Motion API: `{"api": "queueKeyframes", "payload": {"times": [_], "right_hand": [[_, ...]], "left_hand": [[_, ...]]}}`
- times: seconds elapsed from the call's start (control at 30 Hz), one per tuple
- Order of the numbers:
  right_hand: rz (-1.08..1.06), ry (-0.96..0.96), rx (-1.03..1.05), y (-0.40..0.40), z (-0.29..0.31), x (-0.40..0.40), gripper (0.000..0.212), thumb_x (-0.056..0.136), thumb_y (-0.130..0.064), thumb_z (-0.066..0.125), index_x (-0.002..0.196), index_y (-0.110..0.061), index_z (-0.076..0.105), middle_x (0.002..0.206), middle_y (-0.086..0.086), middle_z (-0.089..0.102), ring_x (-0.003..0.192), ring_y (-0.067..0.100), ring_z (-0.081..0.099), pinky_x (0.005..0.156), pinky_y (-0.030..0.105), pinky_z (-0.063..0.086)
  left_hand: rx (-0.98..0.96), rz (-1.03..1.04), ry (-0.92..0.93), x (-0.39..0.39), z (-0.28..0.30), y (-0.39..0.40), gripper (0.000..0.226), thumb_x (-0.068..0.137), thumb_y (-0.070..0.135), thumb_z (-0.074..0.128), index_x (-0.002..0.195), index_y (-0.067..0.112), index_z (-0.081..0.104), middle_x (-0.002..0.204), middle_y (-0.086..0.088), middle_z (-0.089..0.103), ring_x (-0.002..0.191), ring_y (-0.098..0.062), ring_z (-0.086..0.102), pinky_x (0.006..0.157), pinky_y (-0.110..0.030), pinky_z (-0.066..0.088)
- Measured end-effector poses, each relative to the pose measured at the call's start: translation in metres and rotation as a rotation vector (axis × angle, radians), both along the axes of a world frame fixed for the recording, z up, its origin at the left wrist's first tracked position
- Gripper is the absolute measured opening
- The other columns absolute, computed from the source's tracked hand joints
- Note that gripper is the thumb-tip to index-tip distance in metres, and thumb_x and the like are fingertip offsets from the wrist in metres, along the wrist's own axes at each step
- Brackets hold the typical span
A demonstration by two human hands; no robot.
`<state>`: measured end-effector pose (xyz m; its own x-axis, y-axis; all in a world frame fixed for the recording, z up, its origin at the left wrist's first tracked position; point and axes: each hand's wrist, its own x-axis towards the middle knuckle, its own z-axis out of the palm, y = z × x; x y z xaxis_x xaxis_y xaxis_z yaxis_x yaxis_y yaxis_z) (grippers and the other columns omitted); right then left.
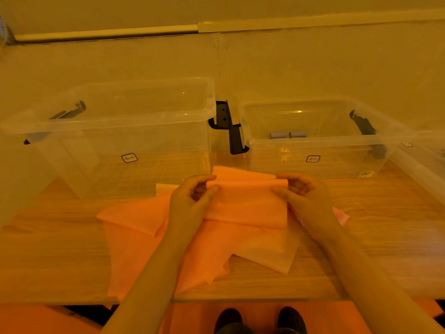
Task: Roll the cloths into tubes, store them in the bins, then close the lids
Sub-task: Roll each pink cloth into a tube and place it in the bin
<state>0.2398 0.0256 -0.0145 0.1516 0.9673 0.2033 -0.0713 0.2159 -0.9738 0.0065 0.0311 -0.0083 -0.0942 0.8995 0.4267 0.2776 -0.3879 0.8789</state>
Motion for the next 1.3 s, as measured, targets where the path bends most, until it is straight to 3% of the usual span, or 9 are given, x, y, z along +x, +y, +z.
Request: {"api": "queueKeyframes", "payload": {"times": [0.27,0.57,0.67,0.77,0.97,1.13,1.3], "right_hand": [[-0.003,0.012,-0.040,-0.0005,0.0003,-0.0009,0.023,0.077,-0.009,0.073,0.092,-0.026,0.071,0.098,-0.001,0.074,0.094,0.017,0.070,0.078,0.038,0.057],[-0.026,-0.035,-0.003,-0.0022,0.0019,0.0009,0.021,0.077,-0.006,0.074,0.089,-0.022,0.069,0.109,-0.003,0.069,0.094,0.014,0.069,0.073,0.037,0.059],[-0.028,-0.074,0.027,-0.0028,0.0015,0.0012,0.017,0.077,-0.006,0.074,0.081,-0.022,0.071,0.110,-0.003,0.067,0.098,0.014,0.067,0.075,0.032,0.058],[-0.032,-0.091,0.026,-0.0029,0.0009,0.0018,0.020,0.077,-0.004,0.075,0.083,-0.023,0.072,0.111,-0.002,0.067,0.100,0.014,0.066,0.078,0.034,0.058],[-0.002,-0.040,-0.024,-0.0066,0.0022,0.0005,0.022,0.078,-0.006,0.074,0.095,-0.022,0.071,0.091,-0.007,0.075,0.087,0.011,0.071,0.067,0.025,0.059],[-0.052,-0.094,-0.001,-0.0053,0.0012,-0.0005,0.017,0.079,-0.012,0.075,0.088,-0.025,0.071,0.095,0.001,0.073,0.086,0.015,0.070,0.071,0.030,0.059],[-0.034,-0.060,0.003,-0.0053,0.0020,-0.0019,0.018,0.079,-0.009,0.073,0.092,-0.021,0.070,0.097,0.003,0.073,0.087,0.015,0.070,0.069,0.025,0.058]], "left_hand": [[0.017,-0.045,-0.008,0.0007,0.0001,-0.0006,0.032,0.084,0.007,0.069,0.096,0.037,0.063,0.105,0.008,0.064,0.100,-0.009,0.061,0.084,-0.020,0.051],[0.047,-0.041,0.013,0.0005,0.0011,-0.0022,0.032,0.085,0.008,0.068,0.096,0.037,0.060,0.103,0.011,0.062,0.088,-0.007,0.059,0.074,-0.021,0.050],[0.085,-0.046,0.039,-0.0008,0.0003,-0.0011,0.031,0.083,0.006,0.069,0.092,0.035,0.064,0.105,0.011,0.062,0.091,-0.001,0.059,0.077,-0.018,0.050],[0.065,-0.055,0.035,-0.0020,-0.0006,-0.0013,0.036,0.081,0.004,0.071,0.093,0.037,0.065,0.107,0.014,0.062,0.097,-0.005,0.061,0.079,-0.020,0.051],[0.013,0.014,0.066,-0.0005,-0.0003,-0.0026,0.030,0.083,0.016,0.070,0.094,0.043,0.062,0.093,0.008,0.063,0.079,-0.007,0.057,0.069,-0.019,0.050],[0.042,-0.021,0.034,0.0007,0.0013,-0.0040,0.031,0.084,0.010,0.070,0.093,0.039,0.063,0.096,0.011,0.064,0.083,-0.001,0.058,0.072,-0.017,0.050],[0.045,-0.055,0.041,-0.0014,0.0002,-0.0028,0.039,0.081,0.003,0.071,0.096,0.038,0.064,0.105,0.011,0.063,0.090,-0.005,0.059,0.075,-0.014,0.048]]}}
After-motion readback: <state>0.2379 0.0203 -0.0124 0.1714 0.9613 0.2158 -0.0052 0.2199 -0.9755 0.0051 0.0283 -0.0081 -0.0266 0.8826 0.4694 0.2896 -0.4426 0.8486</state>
